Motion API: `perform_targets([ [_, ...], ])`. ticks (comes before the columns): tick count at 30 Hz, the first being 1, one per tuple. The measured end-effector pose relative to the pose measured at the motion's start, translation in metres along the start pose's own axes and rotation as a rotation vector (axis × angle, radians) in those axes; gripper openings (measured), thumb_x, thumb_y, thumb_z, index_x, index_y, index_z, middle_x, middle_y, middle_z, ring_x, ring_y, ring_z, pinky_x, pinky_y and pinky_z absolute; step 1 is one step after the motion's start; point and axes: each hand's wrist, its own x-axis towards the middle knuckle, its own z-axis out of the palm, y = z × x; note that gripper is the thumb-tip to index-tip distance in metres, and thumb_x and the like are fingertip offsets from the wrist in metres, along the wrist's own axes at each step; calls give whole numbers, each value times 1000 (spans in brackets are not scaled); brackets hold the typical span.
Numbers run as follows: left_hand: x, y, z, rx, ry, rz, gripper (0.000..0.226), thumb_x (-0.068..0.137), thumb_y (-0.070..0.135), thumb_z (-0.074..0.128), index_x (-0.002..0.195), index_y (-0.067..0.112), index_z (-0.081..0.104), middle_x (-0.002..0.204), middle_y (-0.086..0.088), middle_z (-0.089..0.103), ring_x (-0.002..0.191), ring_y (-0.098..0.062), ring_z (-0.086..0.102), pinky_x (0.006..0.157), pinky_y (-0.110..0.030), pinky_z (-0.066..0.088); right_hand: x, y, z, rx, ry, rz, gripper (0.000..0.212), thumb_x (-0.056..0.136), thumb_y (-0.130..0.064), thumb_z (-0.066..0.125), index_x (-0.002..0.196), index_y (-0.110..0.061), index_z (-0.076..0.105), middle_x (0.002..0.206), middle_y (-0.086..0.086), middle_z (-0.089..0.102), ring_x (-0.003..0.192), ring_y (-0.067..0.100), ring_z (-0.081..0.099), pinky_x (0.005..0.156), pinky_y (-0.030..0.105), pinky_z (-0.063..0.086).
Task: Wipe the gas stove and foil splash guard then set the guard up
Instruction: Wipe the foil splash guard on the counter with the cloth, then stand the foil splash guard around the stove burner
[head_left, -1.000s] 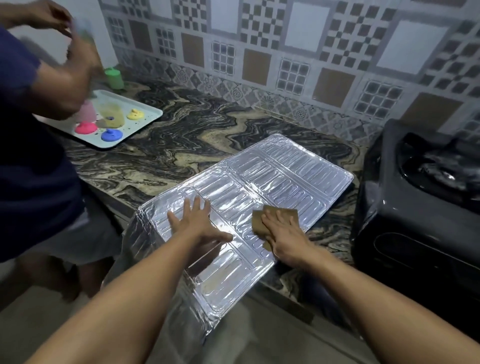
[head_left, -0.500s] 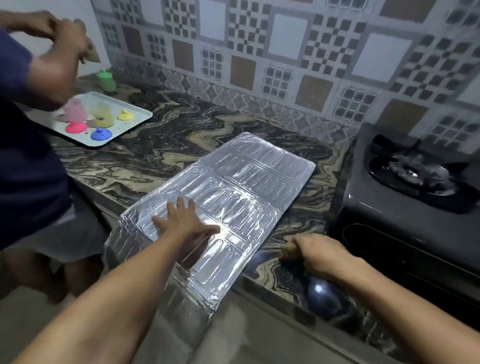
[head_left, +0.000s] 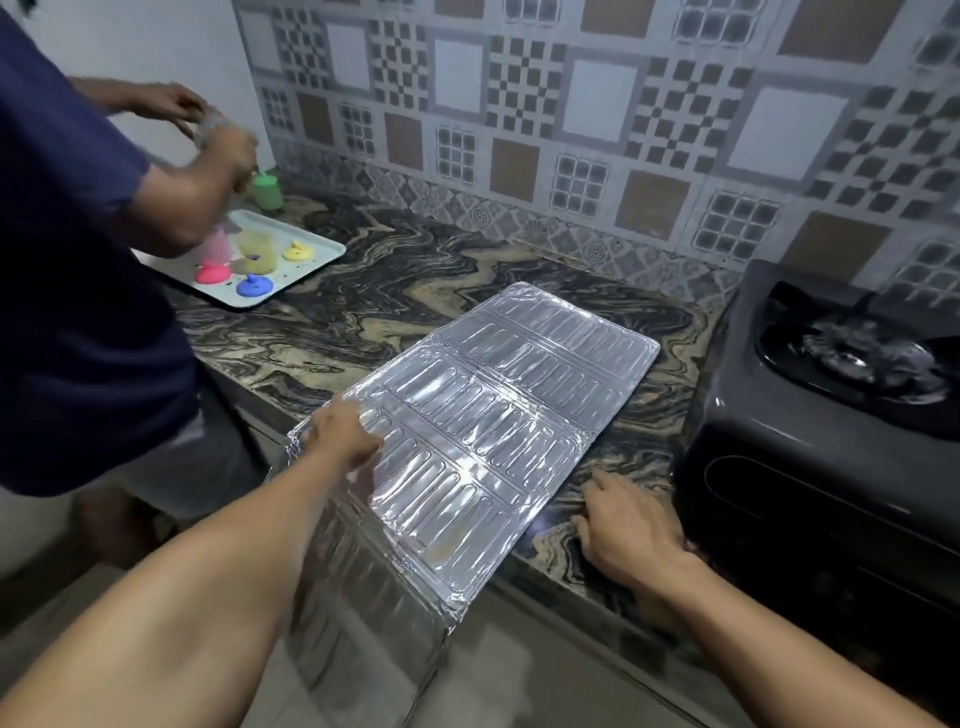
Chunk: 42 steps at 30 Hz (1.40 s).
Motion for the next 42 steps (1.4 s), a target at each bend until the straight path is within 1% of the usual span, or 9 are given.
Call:
perform_targets([
  [4, 3, -14, -12, -13, -24, -9, 39, 73, 8, 68, 110, -1, 58, 107, -20, 60, 88, -28, 54, 69, -29, 42, 15, -19, 3, 139, 60, -148, 31, 96, -26, 43, 123, -14, 53, 128, 7, 55, 117, 29, 53, 95, 40, 46],
  [6, 6, -20, -14, 13, 17, 19, 33, 72, 6, 67, 104, 2, 62, 114, -18, 58, 101, -33, 56, 78, -33, 48, 25, -25, 8, 143, 24, -178, 33, 98, -26, 40, 126, -14, 51, 131, 8, 54, 118, 30, 52, 97, 41, 44],
  [11, 1, -35, -21, 20, 36, -152, 103, 72, 37, 81, 148, 5, 19, 152, -19, 27, 137, -40, 29, 111, -47, 31, 35, -29, 12, 39, -81, -135, 32, 99, -37, 38, 117, -15, 52, 121, 4, 54, 115, 25, 51, 95, 41, 40],
  [13, 1, -41, -22, -115, 21, -255, 102, 80, 41, 72, 148, 0, 8, 148, -26, 34, 136, -40, 34, 110, -44, 33, 35, -27, 13, 67, -90, -122, 31, 99, -38, 40, 116, -15, 52, 121, 4, 54, 112, 27, 53, 92, 42, 42],
  [19, 10, -48, -47, -92, 66, -244, 28, 80, 8, 58, 103, -6, 64, 111, -24, 65, 108, -40, 58, 83, -33, 46, 35, -26, 11, 103, -89, -118, 27, 97, -40, 43, 110, -18, 51, 116, 2, 54, 104, 27, 56, 83, 41, 46],
  [23, 12, -36, -80, -144, 22, -142, 7, 75, 6, 66, 78, 1, 71, 80, -15, 64, 75, -26, 60, 67, -29, 46, 40, -24, 3, 50, -66, -132, 27, 94, -44, 48, 102, -19, 54, 108, 2, 59, 98, 26, 58, 82, 37, 45],
  [30, -1, 3, -143, -355, -142, 10, 29, 63, -1, 85, 79, 3, 61, 73, -10, 63, 66, -18, 58, 50, -20, 48, 66, -32, -34, 110, -122, -90, 20, 85, -41, 60, 99, -31, 69, 103, -1, 69, 98, 25, 66, 81, 36, 54],
  [34, -17, 35, -172, -283, -118, 112, 34, 58, 8, 90, 83, 8, 67, 75, -3, 63, 69, -14, 54, 56, -19, 45, 95, -40, -79, 143, -12, -133, 23, 88, -38, 57, 95, -16, 59, 103, 8, 65, 99, 31, 64, 80, 39, 53],
  [42, -59, 107, -214, -137, 5, 209, 32, 54, 21, 93, 71, 16, 66, 66, 0, 61, 64, -12, 52, 61, -21, 41, 145, -46, -186, 202, 255, -321, 64, 91, -24, 60, 148, -16, 32, 157, 8, 28, 135, 32, 40, 107, 44, 38],
])
